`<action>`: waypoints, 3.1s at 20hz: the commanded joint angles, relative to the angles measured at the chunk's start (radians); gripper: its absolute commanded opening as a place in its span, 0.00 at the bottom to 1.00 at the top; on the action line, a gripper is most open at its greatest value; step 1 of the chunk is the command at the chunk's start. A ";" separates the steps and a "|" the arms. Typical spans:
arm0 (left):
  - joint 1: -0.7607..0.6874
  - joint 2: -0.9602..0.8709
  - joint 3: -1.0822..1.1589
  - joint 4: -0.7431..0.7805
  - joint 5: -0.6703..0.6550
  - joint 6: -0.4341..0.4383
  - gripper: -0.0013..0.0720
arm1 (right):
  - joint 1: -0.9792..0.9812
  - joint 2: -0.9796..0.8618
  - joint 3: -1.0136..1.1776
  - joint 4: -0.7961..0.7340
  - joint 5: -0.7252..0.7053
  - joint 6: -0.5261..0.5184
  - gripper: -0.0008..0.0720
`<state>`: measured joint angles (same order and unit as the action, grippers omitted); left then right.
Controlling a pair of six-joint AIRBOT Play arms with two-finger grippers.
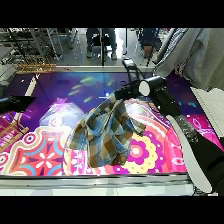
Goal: Fold the clothes and pants, and hang the long-sleeved shirts on hangers.
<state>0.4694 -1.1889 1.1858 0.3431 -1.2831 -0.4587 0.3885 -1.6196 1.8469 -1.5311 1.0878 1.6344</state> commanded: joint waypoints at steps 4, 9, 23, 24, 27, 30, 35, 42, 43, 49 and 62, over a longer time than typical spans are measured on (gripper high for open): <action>-0.079 -0.123 0.000 -0.278 -0.378 0.111 0.04 | -0.045 0.013 0.000 -0.010 0.044 -0.089 0.04; -0.154 -0.194 -0.002 -0.112 -0.383 0.054 0.04 | -0.045 0.032 0.000 0.000 0.043 -0.089 0.04; -0.268 -0.319 0.002 -0.198 -0.188 0.046 0.04 | 0.052 0.088 0.000 -0.012 0.124 -0.190 0.04; -0.256 -0.307 0.002 -0.151 -0.214 0.012 0.04 | 0.043 0.088 0.000 -0.018 0.124 -0.189 0.04; -0.204 -0.264 0.002 0.003 -0.230 -0.033 0.04 | 0.021 0.083 0.000 -0.018 0.124 -0.189 0.04; -0.161 -0.241 0.002 -0.055 -0.241 -0.019 0.04 | 0.018 0.076 -0.003 -0.017 0.121 -0.190 0.04; -0.205 -0.244 0.002 -0.137 -0.229 0.007 0.04 | 0.018 0.076 -0.003 -0.014 0.121 -0.190 0.04; -0.249 -0.254 0.002 -0.179 -0.222 0.029 0.04 | 0.018 0.076 -0.003 -0.008 0.115 -0.190 0.04; -0.267 -0.264 0.002 -0.178 -0.206 0.029 0.04 | 0.018 0.076 -0.003 0.003 0.116 -0.190 0.04; -0.415 -0.323 0.002 -0.180 0.018 0.032 0.04 | 0.043 0.117 0.000 0.080 0.164 -0.213 0.04; -0.451 -0.351 0.001 -0.813 -0.355 0.422 0.03 | 0.317 0.369 -0.002 0.145 0.571 -0.645 0.04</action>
<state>0.0200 -1.5234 1.1866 -0.2817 -1.4830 -0.1596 0.6594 -1.2804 1.8454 -1.4002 1.6135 1.1381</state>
